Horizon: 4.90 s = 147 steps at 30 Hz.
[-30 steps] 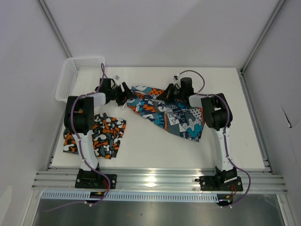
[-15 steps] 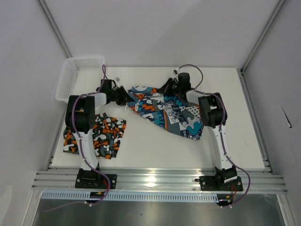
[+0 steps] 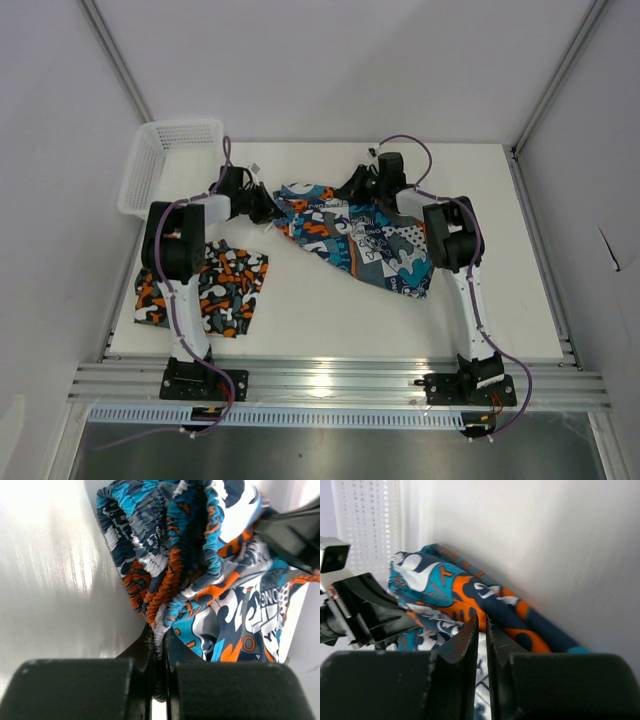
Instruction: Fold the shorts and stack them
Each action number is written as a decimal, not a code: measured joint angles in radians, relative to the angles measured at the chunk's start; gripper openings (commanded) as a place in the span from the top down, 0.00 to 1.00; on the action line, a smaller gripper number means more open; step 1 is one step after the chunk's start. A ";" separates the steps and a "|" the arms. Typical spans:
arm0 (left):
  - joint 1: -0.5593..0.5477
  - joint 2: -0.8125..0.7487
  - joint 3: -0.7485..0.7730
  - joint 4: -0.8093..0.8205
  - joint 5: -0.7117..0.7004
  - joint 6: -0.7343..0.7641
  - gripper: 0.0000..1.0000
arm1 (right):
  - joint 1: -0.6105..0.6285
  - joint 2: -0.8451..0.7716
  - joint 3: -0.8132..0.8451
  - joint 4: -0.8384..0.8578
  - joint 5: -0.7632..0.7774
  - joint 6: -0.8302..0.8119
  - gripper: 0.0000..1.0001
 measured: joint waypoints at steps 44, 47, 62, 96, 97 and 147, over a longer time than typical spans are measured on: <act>-0.343 -0.666 -0.754 0.129 -0.286 -0.383 0.13 | 0.195 -0.409 -0.756 0.267 -0.002 0.060 0.78; -0.394 -0.669 -0.790 0.231 -0.315 -0.472 0.12 | 0.194 -0.409 -0.789 0.332 0.010 0.106 0.78; -0.468 -0.468 -0.861 0.748 -0.471 -0.777 0.12 | 0.193 -0.422 -0.871 0.450 0.051 0.200 0.79; -0.484 -0.240 -0.811 1.093 -0.695 -0.757 0.25 | 0.187 -0.459 -0.905 0.402 -0.016 0.208 0.80; -0.484 -0.232 -0.812 1.108 -0.697 -0.752 0.27 | 0.187 -0.459 -0.905 0.401 -0.020 0.212 0.80; -0.337 -0.454 -0.422 0.287 -0.593 0.000 1.00 | 0.064 -0.585 -0.716 -0.467 -0.493 -0.285 1.00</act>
